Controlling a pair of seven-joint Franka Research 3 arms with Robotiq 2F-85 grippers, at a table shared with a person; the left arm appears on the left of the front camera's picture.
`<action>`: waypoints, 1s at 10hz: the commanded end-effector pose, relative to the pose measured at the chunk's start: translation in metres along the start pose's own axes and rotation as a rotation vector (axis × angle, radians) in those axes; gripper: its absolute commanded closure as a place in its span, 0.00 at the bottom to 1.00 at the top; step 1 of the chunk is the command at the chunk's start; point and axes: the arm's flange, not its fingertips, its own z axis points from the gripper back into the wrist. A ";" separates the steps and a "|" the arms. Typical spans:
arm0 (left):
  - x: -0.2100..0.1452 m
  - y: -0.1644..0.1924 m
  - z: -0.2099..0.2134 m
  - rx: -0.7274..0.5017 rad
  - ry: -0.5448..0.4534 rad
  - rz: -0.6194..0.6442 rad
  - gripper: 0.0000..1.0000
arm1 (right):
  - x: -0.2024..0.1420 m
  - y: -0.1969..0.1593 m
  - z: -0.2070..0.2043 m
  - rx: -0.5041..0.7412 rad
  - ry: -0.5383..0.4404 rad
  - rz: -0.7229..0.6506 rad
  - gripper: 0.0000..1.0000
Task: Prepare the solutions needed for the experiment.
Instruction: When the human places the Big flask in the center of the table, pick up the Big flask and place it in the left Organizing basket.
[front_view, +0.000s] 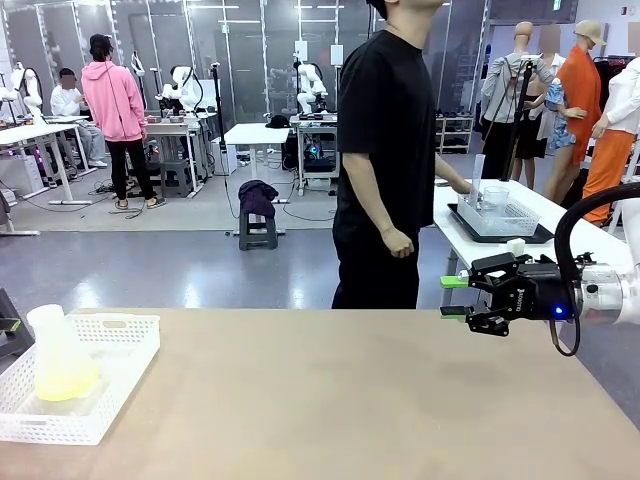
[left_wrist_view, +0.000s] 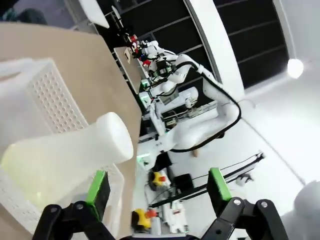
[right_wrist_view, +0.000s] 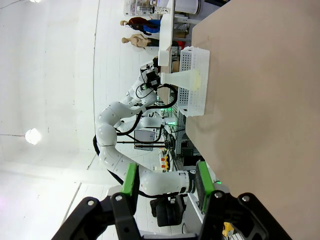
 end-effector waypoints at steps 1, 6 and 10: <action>0.004 -0.002 0.006 -0.015 -0.010 0.087 0.00 | 0.000 0.001 0.000 0.004 0.001 0.003 0.42; -0.001 0.000 0.000 -0.029 -0.010 0.108 0.00 | 0.000 0.001 0.000 0.004 0.001 0.003 0.42; -0.001 0.000 0.000 -0.029 -0.010 0.108 0.00 | 0.000 0.001 0.000 0.004 0.001 0.003 0.42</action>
